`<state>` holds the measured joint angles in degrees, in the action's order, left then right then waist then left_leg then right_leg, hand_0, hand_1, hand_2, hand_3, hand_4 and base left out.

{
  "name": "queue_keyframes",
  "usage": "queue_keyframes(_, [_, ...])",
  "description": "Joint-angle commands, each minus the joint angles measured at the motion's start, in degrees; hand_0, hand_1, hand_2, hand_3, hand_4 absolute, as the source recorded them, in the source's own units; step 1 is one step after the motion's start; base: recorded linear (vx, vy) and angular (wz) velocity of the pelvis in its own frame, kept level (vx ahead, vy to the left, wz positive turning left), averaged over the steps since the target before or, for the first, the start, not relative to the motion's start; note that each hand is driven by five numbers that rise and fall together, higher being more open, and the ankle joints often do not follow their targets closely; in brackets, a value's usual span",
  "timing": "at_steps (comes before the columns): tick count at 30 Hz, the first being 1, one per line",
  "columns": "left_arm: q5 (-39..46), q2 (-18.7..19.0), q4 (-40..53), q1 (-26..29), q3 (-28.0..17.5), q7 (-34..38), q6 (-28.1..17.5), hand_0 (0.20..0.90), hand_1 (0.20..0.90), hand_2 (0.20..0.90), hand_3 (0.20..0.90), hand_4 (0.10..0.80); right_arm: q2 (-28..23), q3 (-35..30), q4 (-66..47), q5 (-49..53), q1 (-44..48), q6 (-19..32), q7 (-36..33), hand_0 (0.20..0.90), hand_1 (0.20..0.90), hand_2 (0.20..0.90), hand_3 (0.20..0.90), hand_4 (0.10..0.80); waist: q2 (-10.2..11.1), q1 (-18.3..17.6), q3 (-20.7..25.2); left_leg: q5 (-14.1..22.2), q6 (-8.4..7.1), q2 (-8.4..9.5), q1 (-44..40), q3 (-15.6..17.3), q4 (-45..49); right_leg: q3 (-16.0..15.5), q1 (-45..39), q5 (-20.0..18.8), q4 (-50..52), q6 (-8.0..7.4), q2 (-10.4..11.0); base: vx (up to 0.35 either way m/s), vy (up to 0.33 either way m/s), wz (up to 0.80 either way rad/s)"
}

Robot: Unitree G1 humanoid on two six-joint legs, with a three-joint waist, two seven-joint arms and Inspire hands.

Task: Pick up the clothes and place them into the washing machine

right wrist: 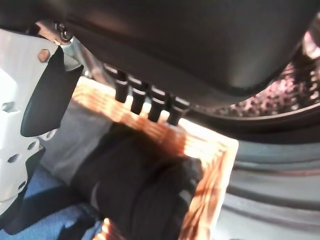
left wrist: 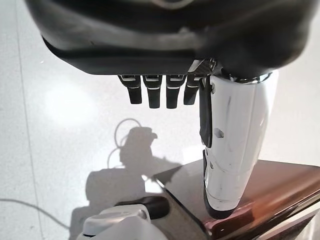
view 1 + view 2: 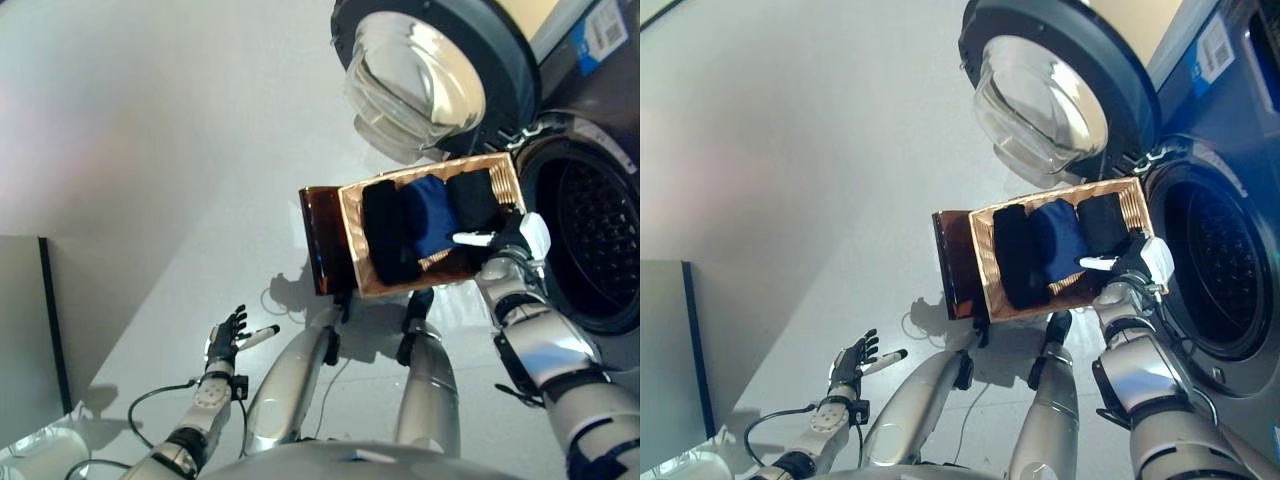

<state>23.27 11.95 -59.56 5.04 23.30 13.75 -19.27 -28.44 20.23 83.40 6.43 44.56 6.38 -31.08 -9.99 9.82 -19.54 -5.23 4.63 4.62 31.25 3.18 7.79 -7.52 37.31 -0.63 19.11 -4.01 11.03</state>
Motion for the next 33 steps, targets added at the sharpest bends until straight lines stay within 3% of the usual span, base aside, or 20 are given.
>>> queue_keyframes(1, [1.5, 0.7, -3.0, 0.1, -2.5, 1.0, -1.9, 0.9, 0.9, 0.9, 0.9, 0.8, -4.1, 1.9, -1.5, 0.7, 0.7, 2.5, -1.1, 0.9, 0.9, 0.9, 0.9, 0.8, -0.4, -0.2, 1.3, 3.5, -6.12, -0.91, 3.9, -3.0, 3.7, -1.0, -5.6, 0.7, -3.6, -0.28, -0.1, -0.04, -0.051, -0.06])
queue_keyframes(16, [3.1, 1.2, -3.0, 0.6, -2.8, 0.8, -2.0, 0.9, 0.9, 0.9, 0.9, 0.8, -4.8, 3.6, -1.6, 1.4, 4.0, 2.5, -1.4, 0.9, 0.9, 0.9, 0.9, 0.8, -0.5, -0.3, -1.0, 4.2, -5.72, -0.76, 8.4, -2.6, 6.8, -0.6, -1.3, 1.5, -0.7, 0.08, -0.1, 0.002, 0.006, 0.01])
queue_keyframes(19, [3.5, 1.5, -1.3, 0.4, -2.4, 0.8, -2.3, 0.9, 0.9, 0.9, 0.9, 0.8, -6.6, 3.9, -0.2, 2.1, 7.1, 2.3, -1.8, 0.82, 0.82, 0.82, 0.82, 0.743, -1.2, 0.0, -1.5, 4.5, -5.55, -0.23, 10.7, -2.3, 8.3, -0.2, 0.8, 2.0, 1.1, 0.15, 0.4, 0.004, 0.049, 0.03])
queue_keyframes(20, [3.6, 1.7, -0.3, 0.1, -2.1, 0.6, -2.4, 0.9, 0.9, 0.9, 0.9, 0.8, -7.4, 4.0, 0.6, 2.2, 8.3, 2.2, -1.8, 0.711, 0.711, 0.711, 0.711, 0.665, -1.5, 0.2, -1.6, 4.7, -5.45, -0.12, 11.2, -2.3, 8.6, 0.0, 1.6, 2.2, 1.8, 0.13, 0.6, 0.002, 0.077, 0.03])
queue_keyframes(22, [3.6, 2.0, 2.2, -0.8, -1.4, 0.5, -2.6, 0.9, 0.9, 0.9, 0.9, 0.8, -8.5, 4.6, 2.3, 2.2, 11.0, 1.7, -2.0, 0.686, 0.686, 0.686, 0.686, 0.647, -2.2, 0.8, -1.8, 4.9, -5.24, 0.32, 12.8, -1.9, 9.5, 0.4, 3.3, 2.3, 3.1, 0.05, 1.1, 0.005, 0.086, 0.03])
queue_keyframes(24, [3.4, 2.4, 4.3, -1.3, -0.6, 0.2, -2.9, 0.9, 0.9, 0.9, 0.9, 0.8, -9.1, 5.0, 3.5, 2.6, 13.2, 1.7, -2.1, 0.538, 0.538, 0.538, 0.538, 0.541, -2.7, 1.4, -1.7, 5.1, -5.06, 0.59, 14.1, -1.7, 10.3, 0.6, 4.9, 2.7, 4.4, 0.05, 1.5, 0.005, 0.067, 0.03])
queue_keyframes(25, [3.3, 2.4, 4.3, -1.3, -0.6, 0.2, -2.9, 0.9, 0.9, 0.9, 0.9, 0.8, -9.1, 5.0, 3.5, 2.6, 13.2, 1.7, -2.1, 0.521, 0.521, 0.521, 0.521, 0.529, -2.7, 1.4, -1.7, 5.1, -5.05, 0.59, 14.2, -1.7, 10.3, 0.6, 5.0, 2.7, 4.5, 0.04, 1.5, 0.009, 0.062, 0.06])
queue_keyframes(27, [3.4, 2.7, 4.6, -1.0, -0.5, 0.3, -2.9, 0.9, 0.9, 0.9, 0.9, 0.8, -9.7, 5.2, 4.9, 2.9, 14.9, 1.5, -2.3, 0.26, 0.26, 0.26, 0.26, 0.343, -3.3, 2.0, -1.5, 5.6, -4.79, 0.93, 15.4, -1.5, 11.1, 1.1, 6.6, 3.1, 5.9, 0.14, 1.8, 0.007, 0.078, 0.04])
queue_keyframes(28, [3.3, 3.1, 6.3, -0.9, 0.0, 0.3, -3.0, 0.9, 0.9, 0.9, 0.9, 0.8, -10.1, 5.8, 5.5, 2.8, 16.7, 1.2, -2.5, 0.2, 0.2, 0.2, 0.2, 0.3, -3.9, 2.5, -1.2, 5.7, -4.66, 1.18, 16.6, -1.4, 12.0, 1.3, 7.6, 3.5, 7.0, 0.23, 2.3, 0.008, 0.067, -0.05])
queue_keyframes(33, [3.2, 3.1, 5.4, -1.0, -0.1, 0.4, -2.9, 0.9, 0.9, 0.9, 0.9, 0.8, -8.7, 6.7, 4.9, 2.0, 17.0, 1.3, -1.7, 0.2, 0.2, 0.2, 0.2, 0.3, -4.5, 3.2, -0.6, 5.9, -4.34, 1.53, 16.6, -1.3, 12.2, 1.6, 8.2, 3.9, 8.0, 0.28, 2.6, 0.024, 0.06, -0.01])
